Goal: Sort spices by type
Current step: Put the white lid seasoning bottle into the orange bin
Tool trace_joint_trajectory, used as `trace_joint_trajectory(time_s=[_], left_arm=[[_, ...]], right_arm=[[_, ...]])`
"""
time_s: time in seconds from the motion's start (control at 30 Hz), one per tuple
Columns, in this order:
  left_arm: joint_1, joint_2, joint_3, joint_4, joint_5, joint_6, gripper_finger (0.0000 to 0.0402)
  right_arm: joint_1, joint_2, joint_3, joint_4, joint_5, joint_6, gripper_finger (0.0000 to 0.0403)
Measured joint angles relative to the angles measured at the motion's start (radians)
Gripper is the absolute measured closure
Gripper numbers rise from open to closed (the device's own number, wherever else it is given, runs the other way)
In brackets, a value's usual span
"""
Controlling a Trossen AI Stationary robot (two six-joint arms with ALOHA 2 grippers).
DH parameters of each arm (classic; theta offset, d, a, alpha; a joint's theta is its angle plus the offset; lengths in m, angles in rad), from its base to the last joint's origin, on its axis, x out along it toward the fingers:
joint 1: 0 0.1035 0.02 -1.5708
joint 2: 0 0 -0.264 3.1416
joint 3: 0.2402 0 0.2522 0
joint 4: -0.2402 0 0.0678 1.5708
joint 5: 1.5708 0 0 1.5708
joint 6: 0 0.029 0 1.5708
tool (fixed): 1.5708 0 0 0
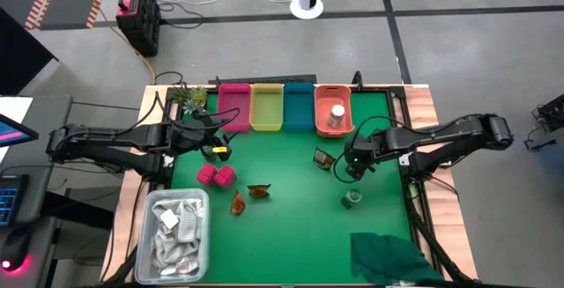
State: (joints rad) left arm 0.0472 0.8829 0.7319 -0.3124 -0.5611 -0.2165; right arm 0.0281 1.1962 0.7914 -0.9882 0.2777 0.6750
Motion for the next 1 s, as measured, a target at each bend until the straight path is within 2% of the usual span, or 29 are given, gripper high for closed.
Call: trace_joint_trajectory(time_s=[0.17,0.37,0.73,0.87,1.0], left_arm=[[0.0,0.0,0.0,-0.018,0.039,0.006,0.0188],[0.0,0.0,0.0,-0.023,0.087,0.007,0.0188],[0.0,0.002,0.0,-0.038,0.089,-0.013,0.0188],[0.0,0.002,0.0,-0.039,0.102,-0.034,0.0188],[-0.001,0.002,0.0,-0.038,0.115,-0.062,0.0188]], right_arm=[[-0.019,0.025,0.0,-0.002,-0.043,-0.009,0.0118],[-0.049,0.032,0.002,0.011,-0.053,-0.054,0.0175],[-0.143,0.013,0.005,-0.05,-0.044,-0.133,0.018],[-0.206,0.006,0.048,-0.186,0.076,-0.129,0.0182],[-0.283,-0.001,0.097,-0.194,0.241,-0.145,0.0183]])
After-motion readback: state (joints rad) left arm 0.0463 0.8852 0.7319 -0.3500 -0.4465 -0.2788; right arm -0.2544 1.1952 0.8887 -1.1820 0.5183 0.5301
